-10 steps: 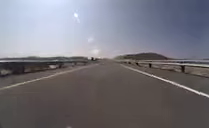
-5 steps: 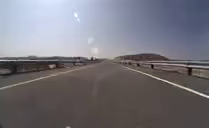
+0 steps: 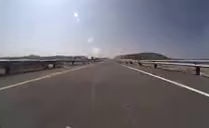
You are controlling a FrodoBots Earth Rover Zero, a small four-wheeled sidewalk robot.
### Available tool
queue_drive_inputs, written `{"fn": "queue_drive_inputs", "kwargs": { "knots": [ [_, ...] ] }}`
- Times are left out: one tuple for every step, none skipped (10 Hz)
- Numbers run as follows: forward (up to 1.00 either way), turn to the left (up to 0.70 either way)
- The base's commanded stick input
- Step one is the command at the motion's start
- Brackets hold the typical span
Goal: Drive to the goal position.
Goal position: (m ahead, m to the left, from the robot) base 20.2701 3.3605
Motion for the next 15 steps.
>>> {"fn": "queue_drive_inputs", "kwargs": {
  "knots": [
    [1.0, 0.0],
    [1.0, 0.0],
    [1.0, 0.0],
    [1.0, 0.0],
    [1.0, 0.0],
    [1.0, 0.0],
    [1.0, 0.0],
    [1.0, 0.0],
    [1.0, 0.0],
    [1.0, 0.0],
    [1.0, 0.0],
    [1.0, 0.0],
    [1.0, 0.0],
    [1.0, 0.0],
    [1.0, 0.0]
  ]
}}
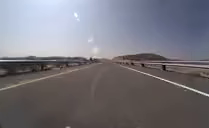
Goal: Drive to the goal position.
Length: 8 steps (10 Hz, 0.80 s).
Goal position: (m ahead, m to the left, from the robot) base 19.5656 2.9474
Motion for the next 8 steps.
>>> {"fn": "queue_drive_inputs", "kwargs": {
  "knots": [
    [1.0, 0.0],
    [1.0, 0.0],
    [1.0, 0.0],
    [1.0, 0.0],
    [1.0, 0.0],
    [1.0, 0.0],
    [1.0, 0.0],
    [1.0, 0.0]
  ]
}}
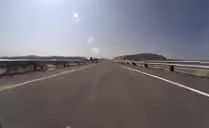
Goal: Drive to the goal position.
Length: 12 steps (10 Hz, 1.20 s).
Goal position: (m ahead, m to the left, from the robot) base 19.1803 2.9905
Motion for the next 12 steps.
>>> {"fn": "queue_drive_inputs", "kwargs": {
  "knots": [
    [1.0, 0.0],
    [1.0, 0.0],
    [1.0, 0.0],
    [1.0, 0.0],
    [1.0, 0.0],
    [1.0, 0.0],
    [1.0, 0.0],
    [1.0, 0.0],
    [1.0, 0.0],
    [1.0, 0.0],
    [1.0, 0.0],
    [1.0, 0.0]
  ]
}}
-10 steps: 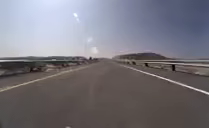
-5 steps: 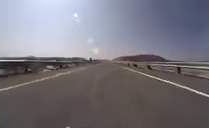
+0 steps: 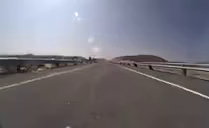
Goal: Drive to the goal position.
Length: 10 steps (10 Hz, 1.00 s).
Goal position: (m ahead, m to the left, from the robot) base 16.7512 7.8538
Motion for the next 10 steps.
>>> {"fn": "queue_drive_inputs", "kwargs": {
  "knots": [
    [1.0, 0.0],
    [1.0, 0.0],
    [1.0, 0.0],
    [1.0, 0.0],
    [1.0, 0.0],
    [1.0, 0.0],
    [1.0, 0.0],
    [1.0, 0.0],
    [1.0, 0.0],
    [1.0, 0.0]
  ]
}}
